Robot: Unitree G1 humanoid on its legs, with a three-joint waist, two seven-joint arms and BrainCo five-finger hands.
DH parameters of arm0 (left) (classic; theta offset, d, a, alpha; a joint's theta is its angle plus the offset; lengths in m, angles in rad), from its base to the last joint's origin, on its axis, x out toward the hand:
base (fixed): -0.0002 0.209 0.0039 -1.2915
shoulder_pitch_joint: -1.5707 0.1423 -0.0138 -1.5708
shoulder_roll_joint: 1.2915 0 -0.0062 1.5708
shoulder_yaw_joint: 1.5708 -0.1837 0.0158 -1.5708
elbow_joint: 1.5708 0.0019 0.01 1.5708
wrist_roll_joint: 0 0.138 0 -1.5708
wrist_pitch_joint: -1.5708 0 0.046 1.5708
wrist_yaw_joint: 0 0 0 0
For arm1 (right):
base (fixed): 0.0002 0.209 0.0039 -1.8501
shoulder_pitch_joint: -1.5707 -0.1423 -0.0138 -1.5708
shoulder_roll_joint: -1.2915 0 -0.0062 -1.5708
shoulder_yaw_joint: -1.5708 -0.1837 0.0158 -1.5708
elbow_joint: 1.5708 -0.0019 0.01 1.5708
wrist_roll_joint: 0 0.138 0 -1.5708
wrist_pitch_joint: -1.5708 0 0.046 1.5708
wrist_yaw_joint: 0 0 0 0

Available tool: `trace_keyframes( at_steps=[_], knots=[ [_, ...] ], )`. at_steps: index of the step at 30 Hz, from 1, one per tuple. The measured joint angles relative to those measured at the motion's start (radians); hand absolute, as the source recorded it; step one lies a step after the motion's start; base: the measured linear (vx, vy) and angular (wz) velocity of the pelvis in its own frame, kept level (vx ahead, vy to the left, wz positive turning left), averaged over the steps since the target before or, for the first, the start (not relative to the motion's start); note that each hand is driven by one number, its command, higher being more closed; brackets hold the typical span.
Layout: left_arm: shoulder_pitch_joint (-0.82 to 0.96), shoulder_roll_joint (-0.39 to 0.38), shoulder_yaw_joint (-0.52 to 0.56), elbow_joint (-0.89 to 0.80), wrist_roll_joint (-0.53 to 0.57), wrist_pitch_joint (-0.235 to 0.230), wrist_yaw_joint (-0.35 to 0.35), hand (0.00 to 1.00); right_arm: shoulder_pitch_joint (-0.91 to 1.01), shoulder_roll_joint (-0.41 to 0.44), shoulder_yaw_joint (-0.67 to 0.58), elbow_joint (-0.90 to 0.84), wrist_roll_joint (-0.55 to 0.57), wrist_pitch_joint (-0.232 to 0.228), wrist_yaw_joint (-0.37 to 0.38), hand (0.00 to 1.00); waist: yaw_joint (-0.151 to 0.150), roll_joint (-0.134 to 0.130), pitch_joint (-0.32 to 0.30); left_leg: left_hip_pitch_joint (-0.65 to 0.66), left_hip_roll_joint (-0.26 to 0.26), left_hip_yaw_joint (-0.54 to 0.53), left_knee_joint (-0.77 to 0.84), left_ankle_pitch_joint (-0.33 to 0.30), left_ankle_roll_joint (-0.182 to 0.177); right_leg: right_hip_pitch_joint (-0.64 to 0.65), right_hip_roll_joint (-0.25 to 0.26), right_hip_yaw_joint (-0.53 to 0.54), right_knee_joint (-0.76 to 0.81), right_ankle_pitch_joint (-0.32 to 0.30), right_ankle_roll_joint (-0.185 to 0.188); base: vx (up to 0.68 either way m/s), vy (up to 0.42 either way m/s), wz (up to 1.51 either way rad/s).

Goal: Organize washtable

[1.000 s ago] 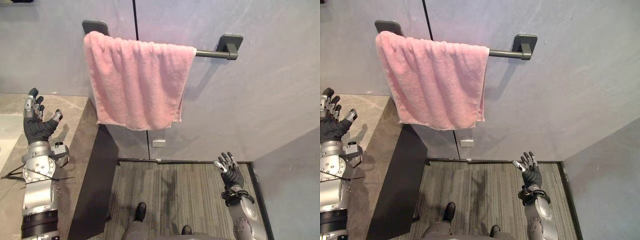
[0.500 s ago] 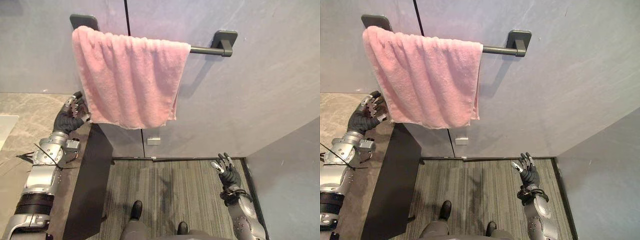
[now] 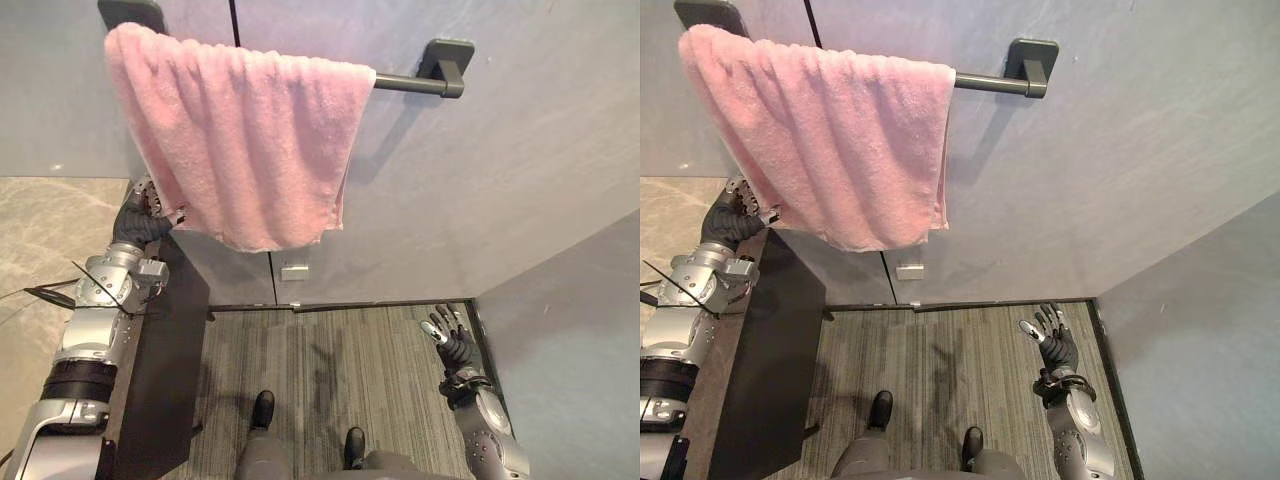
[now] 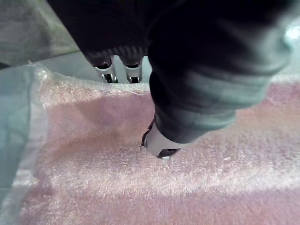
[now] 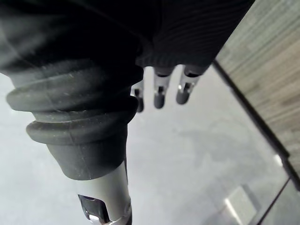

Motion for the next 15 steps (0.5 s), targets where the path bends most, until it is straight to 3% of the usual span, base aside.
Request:
trace_keyframes(
  at_steps=[2,9,10,15],
  knots=[
    [-0.006,0.0,0.0,0.005,-0.013,0.0,0.001,0.0,-0.003,0.0,0.0,0.0,0.0,0.0,0.0,0.0,-0.017,-0.003,0.001,-0.002,0.0,0.002,0.0,0.0,0.0,-0.003,0.0,0.003,-0.002,0.002,0.001,0.0,-0.001,-0.02],
    [-0.066,0.01,0.0,0.059,-0.046,0.0,0.019,0.0,-0.001,0.001,0.0,-0.002,0.0,0.0,0.0,0.0,-0.019,-0.007,0.006,-0.013,0.001,0.008,0.0,0.0,0.0,-0.013,0.001,0.012,-0.015,0.014,0.005,-0.01,0.001,-0.03],
    [-0.068,0.011,0.0,0.059,-0.048,0.0,0.019,1.0,-0.002,0.001,0.0,-0.002,0.0,0.0,0.0,0.0,-0.019,-0.008,0.007,-0.013,0.001,0.008,0.0,0.0,0.0,-0.013,0.001,0.012,-0.015,0.014,0.005,0.0,0.0,0.0],
    [-0.105,0.015,-0.001,0.075,-0.056,0.0,0.018,1.0,-0.005,0.002,0.0,-0.005,0.0,0.0,0.001,0.0,-0.019,-0.012,0.02,-0.014,0.0,0.007,0.0,0.0,0.0,-0.013,0.001,0.012,-0.015,0.014,0.005,0.0,0.0,0.0]
  ],
)
